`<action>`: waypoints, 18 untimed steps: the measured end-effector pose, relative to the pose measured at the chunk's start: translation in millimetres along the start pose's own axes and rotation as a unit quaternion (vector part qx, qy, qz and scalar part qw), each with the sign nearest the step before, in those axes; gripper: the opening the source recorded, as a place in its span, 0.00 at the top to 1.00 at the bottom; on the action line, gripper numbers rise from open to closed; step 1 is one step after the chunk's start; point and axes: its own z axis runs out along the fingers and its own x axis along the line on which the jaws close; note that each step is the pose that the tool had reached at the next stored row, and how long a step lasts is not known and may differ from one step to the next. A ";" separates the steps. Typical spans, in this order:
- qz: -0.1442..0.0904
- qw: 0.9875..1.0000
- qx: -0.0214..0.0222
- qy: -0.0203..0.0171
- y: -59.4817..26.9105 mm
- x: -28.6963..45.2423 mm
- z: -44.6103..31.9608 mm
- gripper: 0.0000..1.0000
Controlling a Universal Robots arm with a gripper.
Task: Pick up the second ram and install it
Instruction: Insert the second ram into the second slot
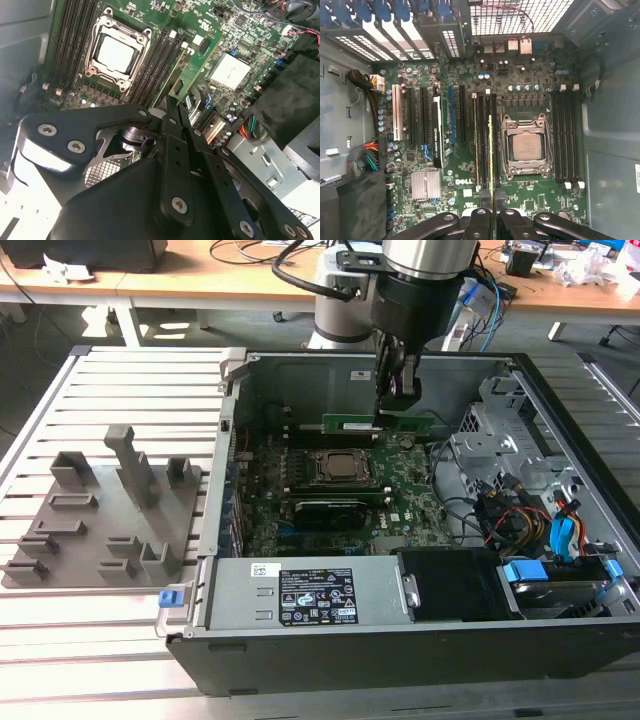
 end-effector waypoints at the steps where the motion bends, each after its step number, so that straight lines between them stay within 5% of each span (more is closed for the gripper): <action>1: 0.000 1.000 0.000 0.000 0.0 0.0 1.5 0.87; 13: 0.000 1.000 0.000 0.000 -0.3 -0.1 14.6 0.87; 18: 0.000 1.000 0.000 0.000 6.6 3.2 26.5 0.87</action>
